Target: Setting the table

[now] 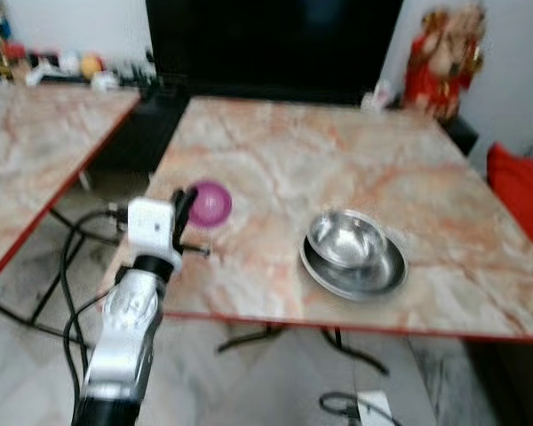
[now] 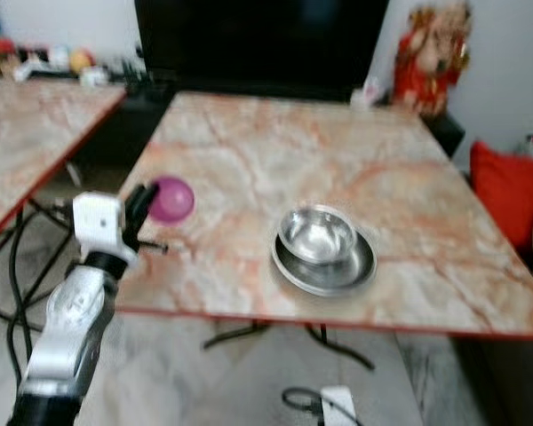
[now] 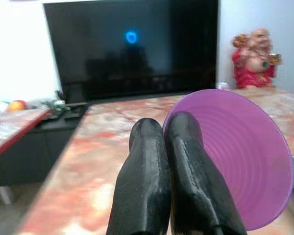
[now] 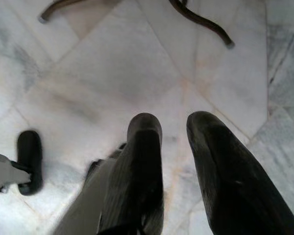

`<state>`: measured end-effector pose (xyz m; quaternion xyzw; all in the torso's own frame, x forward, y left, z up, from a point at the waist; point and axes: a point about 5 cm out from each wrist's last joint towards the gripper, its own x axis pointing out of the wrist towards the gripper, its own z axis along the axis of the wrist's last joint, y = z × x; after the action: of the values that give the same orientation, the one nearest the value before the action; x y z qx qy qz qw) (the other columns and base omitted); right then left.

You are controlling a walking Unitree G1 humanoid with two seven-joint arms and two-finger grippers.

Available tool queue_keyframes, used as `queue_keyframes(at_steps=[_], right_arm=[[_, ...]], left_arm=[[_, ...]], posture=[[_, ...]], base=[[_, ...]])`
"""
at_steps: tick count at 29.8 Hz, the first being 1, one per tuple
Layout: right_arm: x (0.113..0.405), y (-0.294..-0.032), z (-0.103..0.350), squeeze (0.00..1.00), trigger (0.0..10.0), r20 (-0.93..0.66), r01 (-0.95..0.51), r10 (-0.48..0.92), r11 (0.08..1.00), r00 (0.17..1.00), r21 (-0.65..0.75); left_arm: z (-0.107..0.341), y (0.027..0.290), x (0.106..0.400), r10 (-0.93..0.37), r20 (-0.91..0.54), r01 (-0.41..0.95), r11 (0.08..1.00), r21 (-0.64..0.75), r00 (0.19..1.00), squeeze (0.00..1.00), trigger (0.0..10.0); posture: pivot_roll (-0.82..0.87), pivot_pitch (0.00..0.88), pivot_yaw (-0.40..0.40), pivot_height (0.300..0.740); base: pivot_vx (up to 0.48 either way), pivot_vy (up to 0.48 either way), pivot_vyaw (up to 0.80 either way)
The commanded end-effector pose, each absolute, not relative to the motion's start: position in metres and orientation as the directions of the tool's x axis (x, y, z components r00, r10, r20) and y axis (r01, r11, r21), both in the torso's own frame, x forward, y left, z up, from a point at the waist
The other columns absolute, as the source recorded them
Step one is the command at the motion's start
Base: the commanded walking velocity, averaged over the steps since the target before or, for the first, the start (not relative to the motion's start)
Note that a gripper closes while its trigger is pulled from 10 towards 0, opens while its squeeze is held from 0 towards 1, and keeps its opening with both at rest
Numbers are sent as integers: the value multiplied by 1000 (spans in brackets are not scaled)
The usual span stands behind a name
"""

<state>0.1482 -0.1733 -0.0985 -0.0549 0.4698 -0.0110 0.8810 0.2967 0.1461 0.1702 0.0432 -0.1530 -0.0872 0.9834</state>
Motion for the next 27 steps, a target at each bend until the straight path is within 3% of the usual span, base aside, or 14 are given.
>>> queue_keyframes(at_steps=[1,8,27], right_arm=[[153,-176,-96,0,10000,-817,-26,-76,994,572,-110],[154,-177,-96,0,10000,-818,-30,-74,993,570,-111],[154,-176,-96,0,10000,-817,-15,-79,994,572,-107]], left_arm=[[174,145,298,-196,303,166,979,123,933,0,10000],[172,150,297,-202,282,167,975,144,938,0,10000],[167,149,298,-264,238,237,962,135,935,0,10000]], posture=[[112,0,-29,740],[114,5,-30,740],[116,12,-28,740]], base=[[0,-270,0],[0,-265,0],[0,0,0]])
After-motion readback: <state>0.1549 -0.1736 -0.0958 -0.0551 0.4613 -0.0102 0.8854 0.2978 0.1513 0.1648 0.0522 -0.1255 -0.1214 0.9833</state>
